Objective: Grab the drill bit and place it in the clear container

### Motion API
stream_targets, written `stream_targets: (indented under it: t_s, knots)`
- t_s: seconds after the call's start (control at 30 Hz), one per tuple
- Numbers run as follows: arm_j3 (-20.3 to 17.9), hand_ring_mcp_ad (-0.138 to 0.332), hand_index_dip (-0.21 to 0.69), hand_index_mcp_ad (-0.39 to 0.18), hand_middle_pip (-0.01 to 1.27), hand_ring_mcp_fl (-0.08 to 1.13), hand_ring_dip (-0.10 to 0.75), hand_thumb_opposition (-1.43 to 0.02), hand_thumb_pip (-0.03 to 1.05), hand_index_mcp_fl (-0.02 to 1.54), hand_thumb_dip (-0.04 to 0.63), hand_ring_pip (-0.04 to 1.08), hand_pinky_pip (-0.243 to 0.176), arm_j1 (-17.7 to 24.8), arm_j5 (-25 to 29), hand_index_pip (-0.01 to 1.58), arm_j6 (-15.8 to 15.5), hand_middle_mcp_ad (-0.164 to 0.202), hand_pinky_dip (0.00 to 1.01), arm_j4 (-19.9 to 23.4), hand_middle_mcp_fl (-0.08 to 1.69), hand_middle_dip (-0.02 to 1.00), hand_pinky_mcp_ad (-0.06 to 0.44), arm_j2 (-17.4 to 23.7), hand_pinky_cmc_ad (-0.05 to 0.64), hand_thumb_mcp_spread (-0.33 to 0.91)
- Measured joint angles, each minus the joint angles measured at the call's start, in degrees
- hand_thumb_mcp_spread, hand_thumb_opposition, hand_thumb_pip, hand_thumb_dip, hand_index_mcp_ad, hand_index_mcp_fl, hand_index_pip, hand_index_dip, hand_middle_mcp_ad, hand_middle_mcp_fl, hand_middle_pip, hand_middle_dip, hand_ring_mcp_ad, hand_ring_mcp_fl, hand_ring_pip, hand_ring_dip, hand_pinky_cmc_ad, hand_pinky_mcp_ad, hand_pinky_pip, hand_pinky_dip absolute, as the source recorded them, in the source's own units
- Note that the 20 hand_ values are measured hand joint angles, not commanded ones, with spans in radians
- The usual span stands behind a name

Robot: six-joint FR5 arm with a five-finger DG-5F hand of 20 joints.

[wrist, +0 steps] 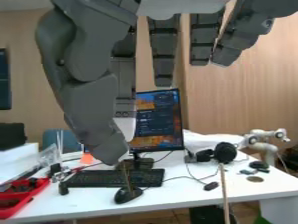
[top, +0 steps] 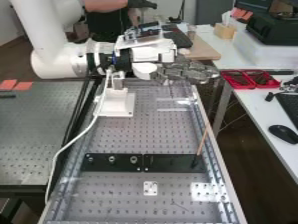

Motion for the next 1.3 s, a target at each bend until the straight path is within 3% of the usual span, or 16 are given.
stream_targets:
  t_s: [0.5, 1.3]
  knots:
    - [-0.49, 0.188, 0.291, -0.124, 0.14, 0.05, 0.017, -0.93, 0.5, 0.58, 0.298, 0.11, -0.089, 5.0, -2.44, 1.3, 1.74, 0.099, 0.18, -0.06, 0.28, 0.2, 0.166, -0.42, 0.295, 0.62]
    - [2.63, 0.19, 0.291, -0.124, 0.14, 0.05, 0.024, -0.94, 0.5, 0.58, 0.298, 0.1, -0.089, 11.15, -1.01, 1.3, 7.69, 0.099, 0.18, -0.5, 0.28, 0.21, 0.166, -8.05, 0.295, 0.63]
